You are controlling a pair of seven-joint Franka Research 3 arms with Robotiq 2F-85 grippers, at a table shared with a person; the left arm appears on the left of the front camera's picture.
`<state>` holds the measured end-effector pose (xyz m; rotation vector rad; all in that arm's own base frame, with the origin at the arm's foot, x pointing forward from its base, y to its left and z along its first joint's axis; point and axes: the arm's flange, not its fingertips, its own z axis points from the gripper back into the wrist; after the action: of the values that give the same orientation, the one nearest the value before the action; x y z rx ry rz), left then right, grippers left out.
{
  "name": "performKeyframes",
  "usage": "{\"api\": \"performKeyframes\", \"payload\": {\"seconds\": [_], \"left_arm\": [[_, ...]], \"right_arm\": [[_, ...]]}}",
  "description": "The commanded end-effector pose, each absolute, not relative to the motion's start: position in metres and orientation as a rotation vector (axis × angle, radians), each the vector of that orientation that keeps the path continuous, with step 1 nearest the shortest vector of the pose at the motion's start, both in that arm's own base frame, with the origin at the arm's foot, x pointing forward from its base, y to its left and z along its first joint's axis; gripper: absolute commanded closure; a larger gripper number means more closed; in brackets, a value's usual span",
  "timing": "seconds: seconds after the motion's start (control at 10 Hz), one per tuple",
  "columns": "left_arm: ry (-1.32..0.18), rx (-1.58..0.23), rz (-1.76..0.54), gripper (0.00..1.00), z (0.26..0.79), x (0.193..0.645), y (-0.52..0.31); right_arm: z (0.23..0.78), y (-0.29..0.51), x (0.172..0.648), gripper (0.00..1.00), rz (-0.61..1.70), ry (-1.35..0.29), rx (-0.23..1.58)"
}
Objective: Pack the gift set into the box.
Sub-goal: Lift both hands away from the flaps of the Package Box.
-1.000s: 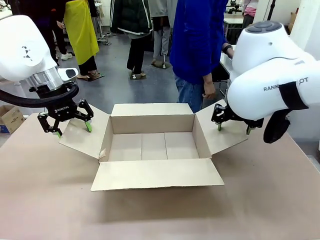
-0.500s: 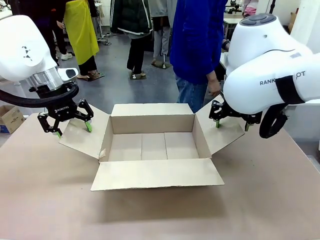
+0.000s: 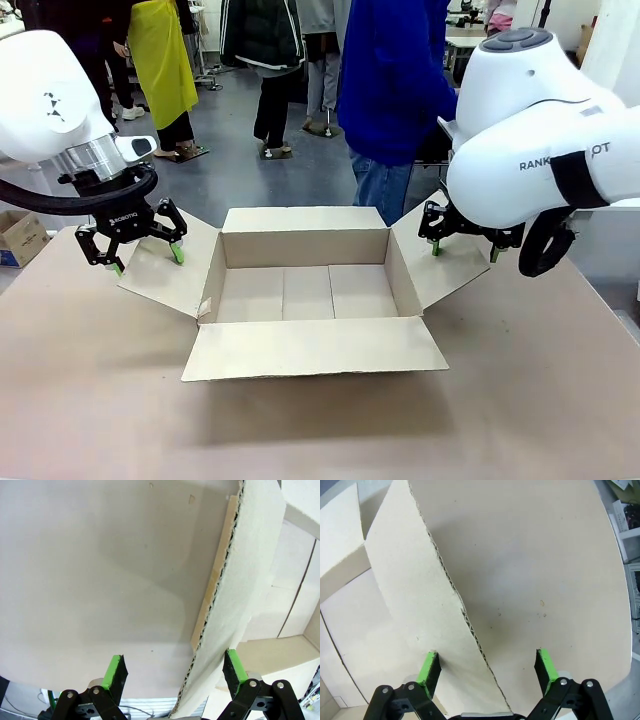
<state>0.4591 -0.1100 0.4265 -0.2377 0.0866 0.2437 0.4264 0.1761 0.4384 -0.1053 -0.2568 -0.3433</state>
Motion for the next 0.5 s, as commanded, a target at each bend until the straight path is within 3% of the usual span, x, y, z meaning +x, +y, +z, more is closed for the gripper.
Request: {"api": "performKeyframes", "payload": {"seconds": [0.0,0.4], "left_arm": [[0.081,-0.224,0.256,0.00,0.4293,0.4581,-0.1090],[0.081,-0.224,0.256,0.00,0.4293,0.4581,-0.1090]], "right_arm": [[0.4398,0.1768,0.4294,0.00,-0.353,-0.258,-0.115],[0.4398,0.1768,0.4294,0.00,-0.353,-0.258,-0.115]]}}
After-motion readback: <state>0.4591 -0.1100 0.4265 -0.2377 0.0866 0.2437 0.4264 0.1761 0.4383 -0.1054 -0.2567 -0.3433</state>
